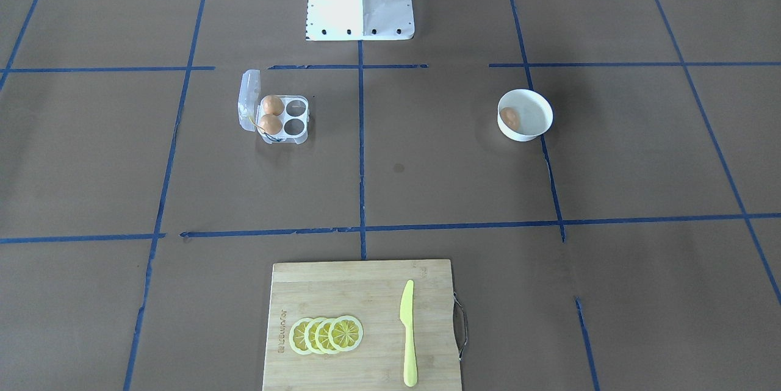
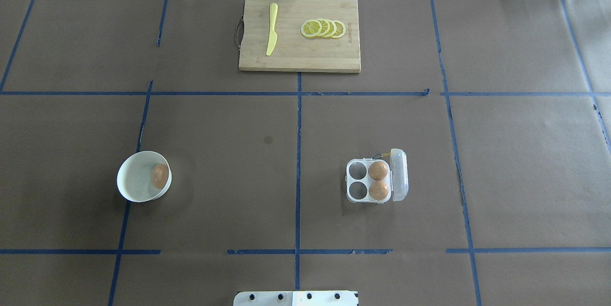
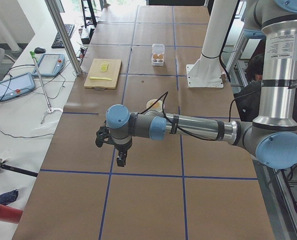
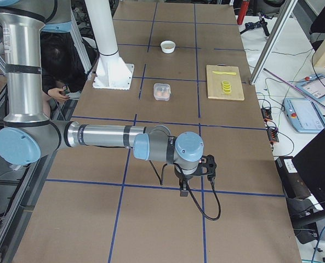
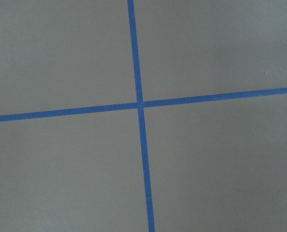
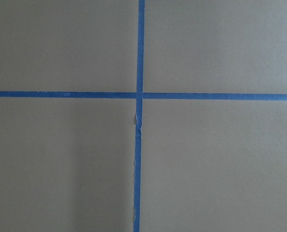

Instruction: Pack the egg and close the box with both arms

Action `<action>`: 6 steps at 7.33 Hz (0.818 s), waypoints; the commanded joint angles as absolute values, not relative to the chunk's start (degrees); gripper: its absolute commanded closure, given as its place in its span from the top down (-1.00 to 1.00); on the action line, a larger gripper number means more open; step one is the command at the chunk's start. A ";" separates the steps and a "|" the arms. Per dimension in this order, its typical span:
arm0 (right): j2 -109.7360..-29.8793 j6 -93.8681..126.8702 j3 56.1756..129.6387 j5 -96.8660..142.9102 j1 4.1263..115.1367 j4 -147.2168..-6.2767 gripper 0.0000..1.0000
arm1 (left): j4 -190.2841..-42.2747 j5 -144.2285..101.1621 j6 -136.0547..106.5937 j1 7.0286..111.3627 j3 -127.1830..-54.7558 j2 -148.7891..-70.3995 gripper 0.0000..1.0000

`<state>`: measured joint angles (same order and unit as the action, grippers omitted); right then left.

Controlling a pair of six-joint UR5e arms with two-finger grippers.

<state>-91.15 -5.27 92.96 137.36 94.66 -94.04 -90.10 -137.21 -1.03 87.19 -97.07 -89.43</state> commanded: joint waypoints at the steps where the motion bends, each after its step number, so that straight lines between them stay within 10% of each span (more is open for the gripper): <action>1: -91.06 -5.19 93.25 137.37 94.66 -92.65 1.00 | -90.17 -137.73 -0.62 87.19 -97.12 -89.82 1.00; 6: -90.97 -2.49 96.14 138.95 91.86 -87.91 1.00 | -91.58 -138.33 -0.97 86.58 -100.72 -98.17 1.00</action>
<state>-91.02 -4.47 94.92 138.22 93.56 -89.70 -90.96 -137.88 -0.91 87.05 -100.46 -96.29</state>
